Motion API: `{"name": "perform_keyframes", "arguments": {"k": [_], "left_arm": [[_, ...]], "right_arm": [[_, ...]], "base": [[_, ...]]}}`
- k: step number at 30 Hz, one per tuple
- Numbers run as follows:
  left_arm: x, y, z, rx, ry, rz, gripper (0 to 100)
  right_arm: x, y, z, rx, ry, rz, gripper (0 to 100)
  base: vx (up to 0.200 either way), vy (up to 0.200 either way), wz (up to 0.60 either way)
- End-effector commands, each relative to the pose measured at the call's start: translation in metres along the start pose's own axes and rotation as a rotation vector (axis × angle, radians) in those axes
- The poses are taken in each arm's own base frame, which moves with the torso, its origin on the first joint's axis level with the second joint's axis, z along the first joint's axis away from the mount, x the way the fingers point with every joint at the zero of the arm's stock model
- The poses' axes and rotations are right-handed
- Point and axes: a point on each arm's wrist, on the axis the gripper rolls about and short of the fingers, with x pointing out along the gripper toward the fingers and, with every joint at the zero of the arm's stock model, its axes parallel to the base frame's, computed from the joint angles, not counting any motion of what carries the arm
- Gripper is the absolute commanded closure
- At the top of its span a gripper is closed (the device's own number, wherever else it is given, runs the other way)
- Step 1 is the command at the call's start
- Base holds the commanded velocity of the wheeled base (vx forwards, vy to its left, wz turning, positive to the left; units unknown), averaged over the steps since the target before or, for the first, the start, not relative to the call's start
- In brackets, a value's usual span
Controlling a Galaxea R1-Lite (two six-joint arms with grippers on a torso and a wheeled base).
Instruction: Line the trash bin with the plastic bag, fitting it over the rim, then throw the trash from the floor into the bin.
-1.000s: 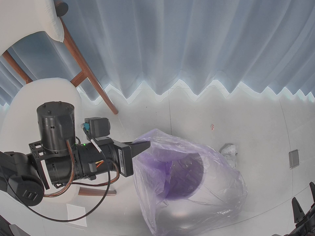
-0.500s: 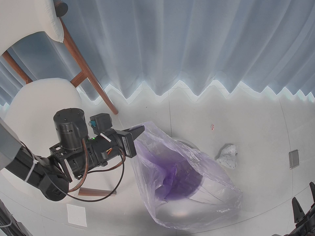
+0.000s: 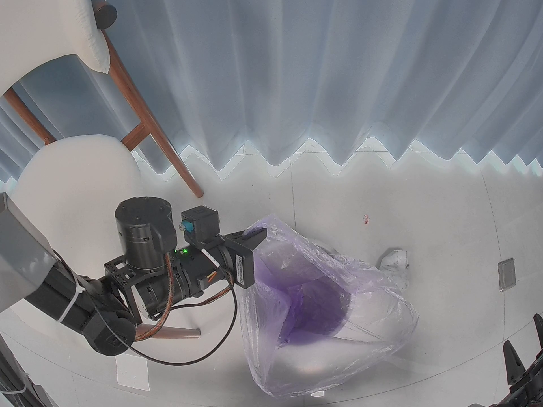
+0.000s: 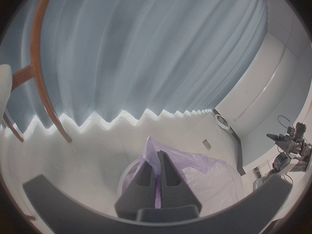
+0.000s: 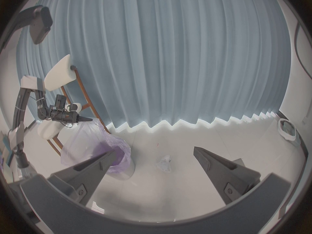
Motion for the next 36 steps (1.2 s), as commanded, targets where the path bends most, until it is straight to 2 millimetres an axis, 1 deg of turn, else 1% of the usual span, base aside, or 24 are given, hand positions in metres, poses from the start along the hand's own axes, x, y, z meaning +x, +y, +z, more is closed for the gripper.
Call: {"name": "perform_keyframes", "arguments": {"k": [1, 2, 3, 4, 5, 7, 8, 9, 13, 16, 19, 25, 26, 27, 30, 34, 36], "left_arm": [[-0.002, -0.004, 0.011, 0.046, -0.02, -0.04, 100], [-0.001, -0.004, 0.013, 0.048, -0.021, -0.045, 100], [-0.001, -0.004, 0.013, 0.048, -0.021, -0.045, 100], [0.004, -0.004, 0.018, 0.053, -0.007, -0.073, 100], [0.005, -0.005, 0.018, 0.053, 0.013, -0.076, 100], [0.007, -0.004, 0.018, 0.061, 0.051, -0.075, 100], [0.007, -0.004, 0.019, 0.069, 0.052, -0.075, 100], [0.01, -0.004, 0.021, 0.089, 0.058, -0.07, 100], [0.012, -0.004, 0.024, 0.15, 0.049, -0.069, 100], [0.014, -0.004, 0.023, 0.175, 0.055, -0.07, 100], [0.015, -0.005, 0.024, 0.196, 0.05, -0.072, 100], [0.016, -0.004, 0.025, 0.244, 0.046, -0.064, 100], [0.016, -0.005, 0.024, 0.251, 0.047, -0.053, 100], [0.016, -0.007, 0.024, 0.252, 0.047, -0.053, 100], [0.015, -0.009, 0.024, 0.253, 0.048, -0.047, 100], [0.014, -0.009, 0.024, 0.252, 0.048, -0.041, 100], [0.014, -0.009, 0.024, 0.252, 0.05, -0.035, 100]], "right_arm": [[0.014, 0.002, 0.086, 0.199, -0.034, 0.039, 0], [0.018, 0.002, 0.092, 0.217, -0.024, 0.046, 0], [0.018, 0.002, 0.092, 0.217, -0.024, 0.046, 0], [0.043, 0.006, 0.114, 0.333, 0.054, 0.092, 0], [0.055, 0.008, 0.112, 0.366, 0.13, 0.105, 0], [0.074, 0.012, 0.105, 0.368, 0.269, 0.13, 0], [0.079, 0.013, 0.103, 0.366, 0.298, 0.141, 0], [0.087, 0.017, 0.099, 0.358, 0.366, 0.203, 0], [0.097, 0.021, 0.085, 0.371, 0.499, 0.298, 0], [0.107, 0.023, 0.069, 0.35, 0.601, 0.29, 0], [0.118, 0.025, 0.059, 0.281, 0.67, 0.297, 0], [0.138, 0.028, 0.043, 0.162, 0.772, 0.352, 0], [0.146, 0.03, 0.039, 0.121, 0.785, 0.378, 0], [0.15, 0.031, 0.037, 0.103, 0.789, 0.39, 0], [0.164, 0.033, 0.031, 0.053, 0.788, 0.416, 0], [0.185, 0.036, 0.025, 0.029, 0.738, 0.429, 0], [0.189, 0.037, 0.02, 0.027, 0.73, 0.45, 0]], "base": [[0.0, 0.0, 0.0], [0.0, 0.0, 0.0], [0.0, 0.0, 0.0], [0.0, 0.0, 0.0], [0.0, 0.0, 0.0], [0.0, 0.0, 0.0], [0.0, 0.0, 0.0], [0.0, 0.0, 0.0], [0.0, 0.0, 0.0], [0.0, 0.0, 0.0], [0.0, 0.0, 0.0], [0.0, 0.0, 0.0], [0.0, 0.0, 0.0], [0.0, 0.0, 0.0], [0.0, 0.0, 0.0], [0.0, 0.0, 0.0], [0.0, 0.0, 0.0]]}}
